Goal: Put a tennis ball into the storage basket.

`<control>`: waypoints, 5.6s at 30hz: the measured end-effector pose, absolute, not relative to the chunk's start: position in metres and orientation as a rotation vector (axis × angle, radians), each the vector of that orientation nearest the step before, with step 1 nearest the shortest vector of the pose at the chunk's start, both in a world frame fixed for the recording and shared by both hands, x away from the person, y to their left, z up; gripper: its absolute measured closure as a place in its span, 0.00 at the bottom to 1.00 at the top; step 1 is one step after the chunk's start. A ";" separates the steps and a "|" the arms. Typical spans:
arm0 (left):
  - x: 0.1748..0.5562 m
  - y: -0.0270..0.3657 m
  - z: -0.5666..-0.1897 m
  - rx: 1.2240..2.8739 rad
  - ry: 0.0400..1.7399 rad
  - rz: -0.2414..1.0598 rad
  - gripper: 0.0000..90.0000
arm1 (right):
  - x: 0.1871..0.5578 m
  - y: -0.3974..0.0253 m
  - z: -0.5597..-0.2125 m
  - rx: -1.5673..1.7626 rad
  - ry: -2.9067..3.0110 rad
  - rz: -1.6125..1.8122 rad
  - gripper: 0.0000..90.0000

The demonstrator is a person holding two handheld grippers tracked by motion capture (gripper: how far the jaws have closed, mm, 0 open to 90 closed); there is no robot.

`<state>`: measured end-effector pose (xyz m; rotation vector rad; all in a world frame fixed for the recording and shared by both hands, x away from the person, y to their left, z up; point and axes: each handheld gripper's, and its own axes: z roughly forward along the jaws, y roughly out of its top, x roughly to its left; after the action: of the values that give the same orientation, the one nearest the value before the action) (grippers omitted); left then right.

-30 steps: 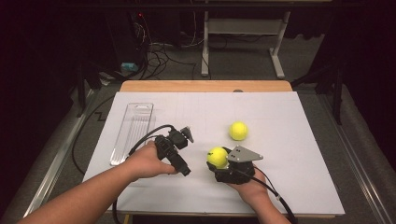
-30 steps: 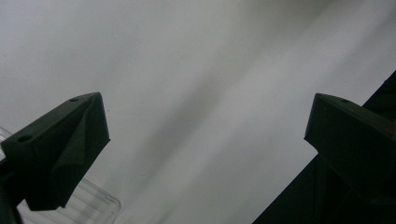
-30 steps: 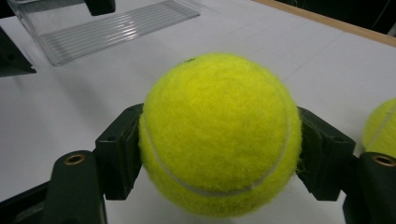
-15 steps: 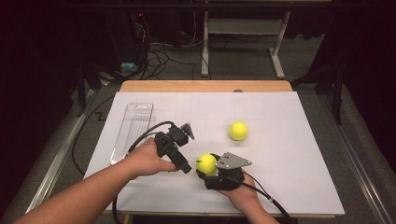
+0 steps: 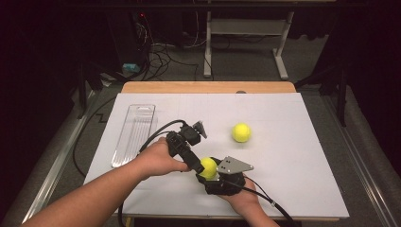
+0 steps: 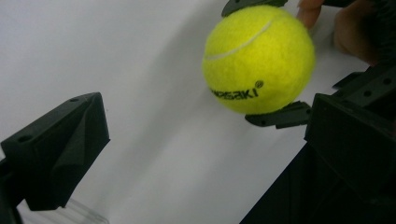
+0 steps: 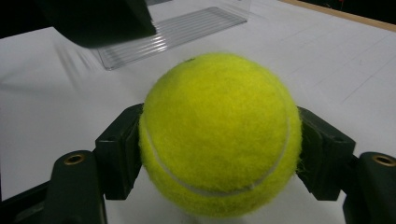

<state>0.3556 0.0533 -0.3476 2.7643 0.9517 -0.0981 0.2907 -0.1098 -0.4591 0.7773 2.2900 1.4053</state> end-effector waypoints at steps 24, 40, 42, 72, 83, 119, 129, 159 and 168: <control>0.364 0.027 -0.376 2.715 0.932 -0.315 0.16 | 0.288 -0.115 -0.454 0.797 2.256 1.443 0.30; 0.364 0.022 -0.374 2.726 0.908 -0.321 0.29 | 0.291 -0.117 -0.455 0.772 2.242 1.481 0.27; 0.363 0.022 -0.373 2.728 0.912 -0.300 0.29 | 0.291 -0.117 -0.455 0.778 2.239 1.484 0.18; 0.379 0.060 -0.370 2.743 1.089 -0.141 0.29 | 0.286 -0.200 -0.459 0.914 2.098 1.340 0.00; 0.391 0.095 -0.353 2.730 1.189 -0.094 0.29 | 0.280 -0.250 -0.466 1.007 2.044 1.247 0.00; 0.443 0.230 -0.327 2.552 1.652 0.053 0.29 | 0.270 -0.280 -0.458 1.035 1.966 1.251 0.00; 0.455 0.230 -0.336 2.534 1.670 0.034 0.29 | 0.270 -0.280 -0.457 1.032 1.967 1.252 0.00; 0.464 0.222 -0.351 2.512 1.630 -0.007 0.01 | 0.271 -0.279 -0.457 1.035 1.965 1.253 0.00; 0.450 0.195 -0.348 2.554 1.557 0.000 0.01 | 0.271 -0.281 -0.455 1.046 1.950 1.252 0.00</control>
<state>0.4502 0.1946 -0.3481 2.5542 1.5566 -0.0005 0.2707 -0.2813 -0.4547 1.0461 1.9502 1.2523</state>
